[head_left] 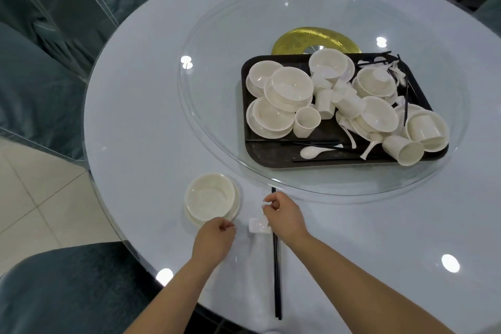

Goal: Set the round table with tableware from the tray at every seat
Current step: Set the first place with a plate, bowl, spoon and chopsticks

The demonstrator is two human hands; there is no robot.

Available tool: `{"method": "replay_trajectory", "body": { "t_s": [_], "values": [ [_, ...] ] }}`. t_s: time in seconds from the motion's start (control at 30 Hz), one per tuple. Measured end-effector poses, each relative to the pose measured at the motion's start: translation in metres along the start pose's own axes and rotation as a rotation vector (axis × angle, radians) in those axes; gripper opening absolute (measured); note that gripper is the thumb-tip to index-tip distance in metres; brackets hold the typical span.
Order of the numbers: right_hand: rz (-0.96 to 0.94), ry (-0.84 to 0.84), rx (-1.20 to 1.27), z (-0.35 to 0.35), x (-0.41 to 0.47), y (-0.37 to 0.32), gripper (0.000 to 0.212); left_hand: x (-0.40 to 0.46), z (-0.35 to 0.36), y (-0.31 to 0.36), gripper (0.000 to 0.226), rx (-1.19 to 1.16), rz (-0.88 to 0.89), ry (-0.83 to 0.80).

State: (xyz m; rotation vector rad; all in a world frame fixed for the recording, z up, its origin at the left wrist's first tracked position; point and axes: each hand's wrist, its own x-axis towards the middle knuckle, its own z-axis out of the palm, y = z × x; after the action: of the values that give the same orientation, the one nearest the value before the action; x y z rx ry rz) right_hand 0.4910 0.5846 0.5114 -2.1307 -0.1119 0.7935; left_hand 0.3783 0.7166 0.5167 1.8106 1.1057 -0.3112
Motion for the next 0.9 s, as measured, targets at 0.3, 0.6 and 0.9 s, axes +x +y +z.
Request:
{"method": "replay_trajectory", "body": {
  "t_s": [0.3, 0.6, 0.9],
  "values": [
    [-0.014, 0.236, -0.173, -0.101, 0.051, 0.001, 0.026, 0.002, 0.019, 0.066, 0.017, 0.039, 0.2, -0.074],
    [-0.131, 0.204, -0.555, -0.151, 0.102, -0.006, 0.035, 0.015, 0.046, 0.106, 0.019, 0.01, 0.188, -0.129],
    [-0.18, 0.101, -0.791, -0.153, 0.125, -0.011, 0.024, 0.019, 0.062, 0.106, 0.016, -0.074, 0.101, -0.126]
  ]
}}
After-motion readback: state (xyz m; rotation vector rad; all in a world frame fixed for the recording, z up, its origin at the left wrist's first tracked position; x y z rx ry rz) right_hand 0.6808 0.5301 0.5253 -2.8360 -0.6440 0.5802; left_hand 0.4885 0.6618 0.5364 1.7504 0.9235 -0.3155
